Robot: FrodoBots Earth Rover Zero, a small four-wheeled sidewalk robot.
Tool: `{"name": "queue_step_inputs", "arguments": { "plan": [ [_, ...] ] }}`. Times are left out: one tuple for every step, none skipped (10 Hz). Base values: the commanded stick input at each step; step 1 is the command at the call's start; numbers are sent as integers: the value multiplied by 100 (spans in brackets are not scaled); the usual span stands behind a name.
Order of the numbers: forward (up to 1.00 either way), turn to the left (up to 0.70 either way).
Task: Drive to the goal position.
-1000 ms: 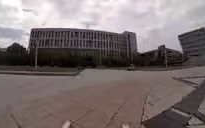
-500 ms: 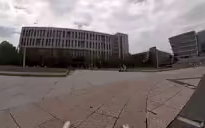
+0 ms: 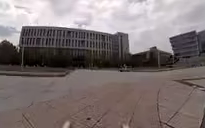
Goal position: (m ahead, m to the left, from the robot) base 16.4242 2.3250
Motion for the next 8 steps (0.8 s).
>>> {"name": "queue_step_inputs", "arguments": {
  "plan": [
    [70,0],
    [70,-1],
    [70,-2],
    [70,-5],
    [70,-20],
    [70,-15],
    [70,-10],
    [70,-5]
  ]
}}
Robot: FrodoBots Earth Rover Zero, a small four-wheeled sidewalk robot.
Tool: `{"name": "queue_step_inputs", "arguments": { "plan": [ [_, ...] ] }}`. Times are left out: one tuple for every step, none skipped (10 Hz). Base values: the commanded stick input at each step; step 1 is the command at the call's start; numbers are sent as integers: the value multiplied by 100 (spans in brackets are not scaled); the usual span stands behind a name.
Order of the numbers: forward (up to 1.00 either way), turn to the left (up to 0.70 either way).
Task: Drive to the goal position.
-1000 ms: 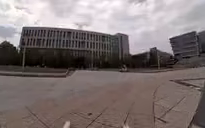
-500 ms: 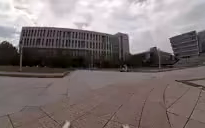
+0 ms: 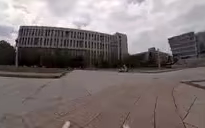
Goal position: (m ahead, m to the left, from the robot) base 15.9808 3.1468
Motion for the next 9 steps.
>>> {"name": "queue_step_inputs", "arguments": {
  "plan": [
    [70,0],
    [70,0],
    [70,0],
    [70,0],
    [70,0],
    [70,0],
    [70,0],
    [70,0],
    [70,0]
  ]
}}
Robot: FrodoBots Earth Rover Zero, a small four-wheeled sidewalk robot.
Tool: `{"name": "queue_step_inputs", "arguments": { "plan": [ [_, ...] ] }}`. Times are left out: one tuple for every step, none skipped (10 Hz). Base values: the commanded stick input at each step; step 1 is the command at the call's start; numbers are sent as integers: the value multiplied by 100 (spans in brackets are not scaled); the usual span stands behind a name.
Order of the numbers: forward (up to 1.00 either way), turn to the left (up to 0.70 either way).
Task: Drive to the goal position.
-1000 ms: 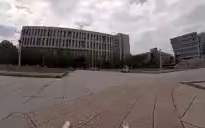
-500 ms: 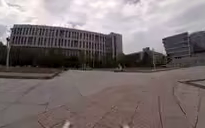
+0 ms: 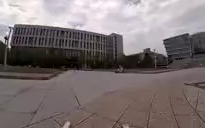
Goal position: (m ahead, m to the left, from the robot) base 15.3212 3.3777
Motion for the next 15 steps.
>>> {"name": "queue_step_inputs", "arguments": {
  "plan": [
    [70,0],
    [70,0],
    [70,0],
    [70,0],
    [70,0],
    [70,0],
    [70,0],
    [70,0],
    [70,0],
    [70,0],
    [70,0],
    [70,0],
    [70,0],
    [70,0],
    [70,0]
  ]
}}
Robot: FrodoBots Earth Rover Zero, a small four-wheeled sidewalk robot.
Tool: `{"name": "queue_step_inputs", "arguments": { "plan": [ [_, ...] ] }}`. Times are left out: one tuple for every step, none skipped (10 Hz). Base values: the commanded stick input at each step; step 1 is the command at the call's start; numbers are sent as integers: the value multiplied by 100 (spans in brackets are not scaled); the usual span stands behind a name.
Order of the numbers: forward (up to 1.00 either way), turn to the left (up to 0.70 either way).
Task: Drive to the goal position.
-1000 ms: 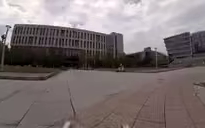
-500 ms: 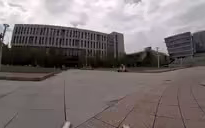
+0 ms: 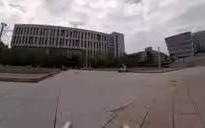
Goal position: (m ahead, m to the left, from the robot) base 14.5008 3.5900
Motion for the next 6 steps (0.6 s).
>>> {"name": "queue_step_inputs", "arguments": {
  "plan": [
    [70,0],
    [70,0],
    [70,21],
    [70,23],
    [70,16],
    [70,9]
  ]
}}
